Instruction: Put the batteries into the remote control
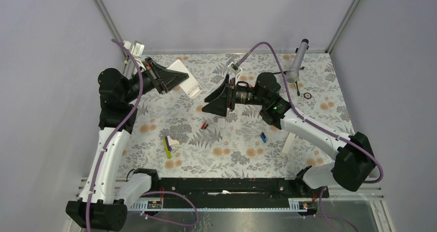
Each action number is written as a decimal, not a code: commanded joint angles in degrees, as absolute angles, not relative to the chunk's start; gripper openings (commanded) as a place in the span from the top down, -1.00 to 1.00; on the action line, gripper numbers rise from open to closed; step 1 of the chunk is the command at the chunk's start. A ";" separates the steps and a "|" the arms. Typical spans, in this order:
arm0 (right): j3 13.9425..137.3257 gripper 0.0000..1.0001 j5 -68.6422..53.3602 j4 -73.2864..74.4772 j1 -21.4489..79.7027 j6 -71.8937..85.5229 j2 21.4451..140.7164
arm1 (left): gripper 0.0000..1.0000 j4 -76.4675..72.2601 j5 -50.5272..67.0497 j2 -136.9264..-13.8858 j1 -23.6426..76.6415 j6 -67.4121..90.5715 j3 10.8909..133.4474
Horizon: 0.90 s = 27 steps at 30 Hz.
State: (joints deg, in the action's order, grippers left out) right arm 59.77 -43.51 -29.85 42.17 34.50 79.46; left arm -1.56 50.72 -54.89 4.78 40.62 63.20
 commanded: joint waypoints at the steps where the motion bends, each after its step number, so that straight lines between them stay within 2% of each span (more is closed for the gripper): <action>1: 60.80 -0.63 -43.88 -35.75 42.39 36.51 77.24 | 1.00 -12.01 56.89 -55.07 4.92 43.56 64.94; 6: 63.19 -0.62 -41.04 -38.74 42.54 41.20 79.33 | 1.00 -20.76 59.34 -56.21 4.92 51.93 63.80; 10: 65.32 -0.55 -42.97 -50.14 42.58 50.03 82.69 | 1.00 -26.58 62.73 -57.83 5.10 58.09 63.77; 16: 69.92 -0.29 -44.23 -57.19 43.13 57.40 86.48 | 1.00 -26.74 63.43 -57.93 5.27 60.06 63.60; 20: 70.63 0.16 -44.09 -56.19 43.16 57.57 87.01 | 0.88 -28.52 63.52 -57.98 5.44 62.69 62.98; 25: 71.53 0.82 -43.86 -54.60 43.23 57.74 87.05 | 0.50 -30.20 65.46 -59.05 5.45 67.19 62.99; 27: 72.53 0.92 -44.60 -53.01 43.17 57.45 87.25 | 0.37 -30.57 66.17 -58.94 5.45 68.53 62.33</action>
